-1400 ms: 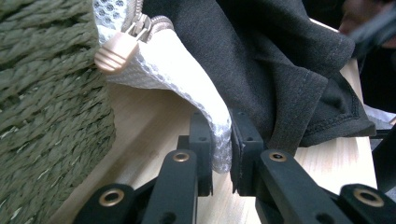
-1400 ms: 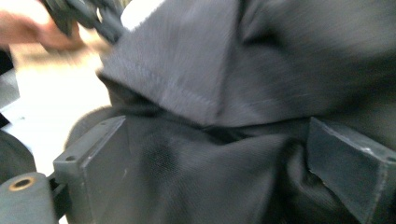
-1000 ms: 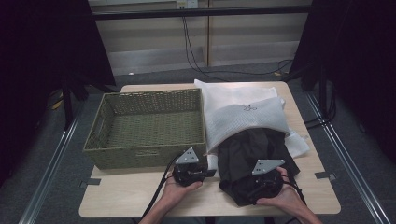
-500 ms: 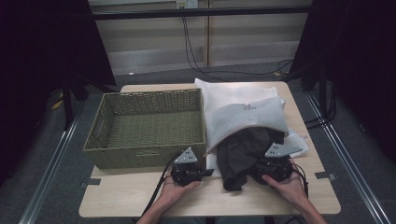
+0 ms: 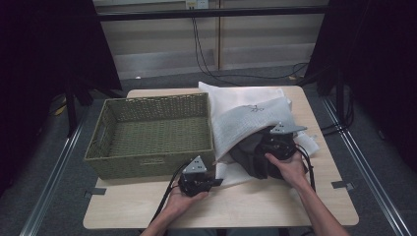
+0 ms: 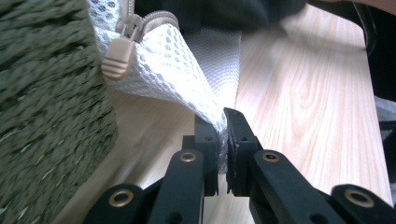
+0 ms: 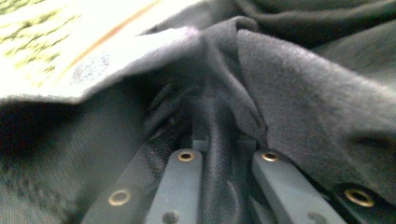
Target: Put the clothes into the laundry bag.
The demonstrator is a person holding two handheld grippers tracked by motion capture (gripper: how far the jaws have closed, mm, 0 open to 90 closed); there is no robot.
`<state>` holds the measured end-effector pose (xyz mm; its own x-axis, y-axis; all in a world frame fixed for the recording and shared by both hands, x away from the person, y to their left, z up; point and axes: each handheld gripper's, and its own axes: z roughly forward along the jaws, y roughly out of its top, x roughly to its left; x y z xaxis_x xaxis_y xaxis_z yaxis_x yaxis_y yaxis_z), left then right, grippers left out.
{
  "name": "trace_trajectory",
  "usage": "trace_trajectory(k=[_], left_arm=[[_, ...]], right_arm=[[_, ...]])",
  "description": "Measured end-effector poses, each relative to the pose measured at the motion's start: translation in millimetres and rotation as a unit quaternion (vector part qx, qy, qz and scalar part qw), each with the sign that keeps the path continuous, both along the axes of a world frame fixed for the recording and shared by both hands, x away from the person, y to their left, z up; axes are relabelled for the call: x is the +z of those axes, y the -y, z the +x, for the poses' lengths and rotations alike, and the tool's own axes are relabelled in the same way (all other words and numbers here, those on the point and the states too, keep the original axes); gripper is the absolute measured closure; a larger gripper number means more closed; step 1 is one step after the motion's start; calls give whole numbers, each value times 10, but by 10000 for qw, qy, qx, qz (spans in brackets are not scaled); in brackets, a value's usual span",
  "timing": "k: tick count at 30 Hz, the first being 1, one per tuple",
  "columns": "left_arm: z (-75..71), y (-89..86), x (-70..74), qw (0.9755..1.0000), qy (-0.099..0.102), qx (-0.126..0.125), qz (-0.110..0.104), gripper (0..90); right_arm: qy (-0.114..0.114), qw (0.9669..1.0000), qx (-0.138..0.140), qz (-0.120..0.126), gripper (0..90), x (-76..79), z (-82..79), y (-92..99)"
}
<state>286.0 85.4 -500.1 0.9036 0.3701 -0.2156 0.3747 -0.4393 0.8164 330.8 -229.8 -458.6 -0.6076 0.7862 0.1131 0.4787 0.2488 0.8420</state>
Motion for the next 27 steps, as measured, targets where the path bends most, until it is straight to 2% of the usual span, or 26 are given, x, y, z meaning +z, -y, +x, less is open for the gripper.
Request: trace_trajectory(k=[2,4,6,9,11,13,15,17,18,19,20,21,22,23,25,26,27], left_arm=[[12,-16,-4,10000,-5,26,57,855],[26,-33,-2,9999,-70,103,-27,847],[26,-33,4,10000,-30,82,-40,827],[-5,-53,61,9999,-17,51,85,726],[-65,-95,148,9998,177,36,110,687],[-129,-144,261,9987,424,181,195,604],[-193,-183,363,9980,614,131,13,646],[-255,-141,450,9972,744,-57,-46,682],[-274,-63,466,9970,735,-211,-145,694],[-267,-8,464,9967,746,-293,-112,695],[-234,102,434,9970,674,-376,-105,694],[-211,174,407,9973,638,-353,-69,690],[-173,294,364,9974,628,-351,61,684],[-132,413,313,9977,516,-432,39,673],[-70,542,245,9976,476,-461,202,657],[-37,608,206,9975,440,-511,211,659],[-13,649,188,9973,480,-468,284,659]], right_arm=[[58,10000,-33,-7,860,43,53,-3],[85,10000,-6,26,858,93,60,-18],[87,9999,61,-32,858,111,38,-27],[94,9999,113,-7,857,117,-16,-6],[98,9999,104,60,856,127,-47,6],[131,9998,123,26,856,133,-70,7],[138,9998,146,30,855,131,-78,13],[128,9998,161,37,855,129,-82,16],[115,9998,163,34,855,130,-87,12],[111,9998,164,39,855,131,-91,11],[112,9998,173,38,855,133,-93,10],[132,9997,184,10,855,137,-97,12],[128,9998,177,24,855,139,-100,13],[121,9998,173,44,854,141,-104,14],[123,9997,195,40,854,142,-107,21],[115,9997,206,51,854,142,-106,24],[119,9997,213,43,854,143,-105,27]])
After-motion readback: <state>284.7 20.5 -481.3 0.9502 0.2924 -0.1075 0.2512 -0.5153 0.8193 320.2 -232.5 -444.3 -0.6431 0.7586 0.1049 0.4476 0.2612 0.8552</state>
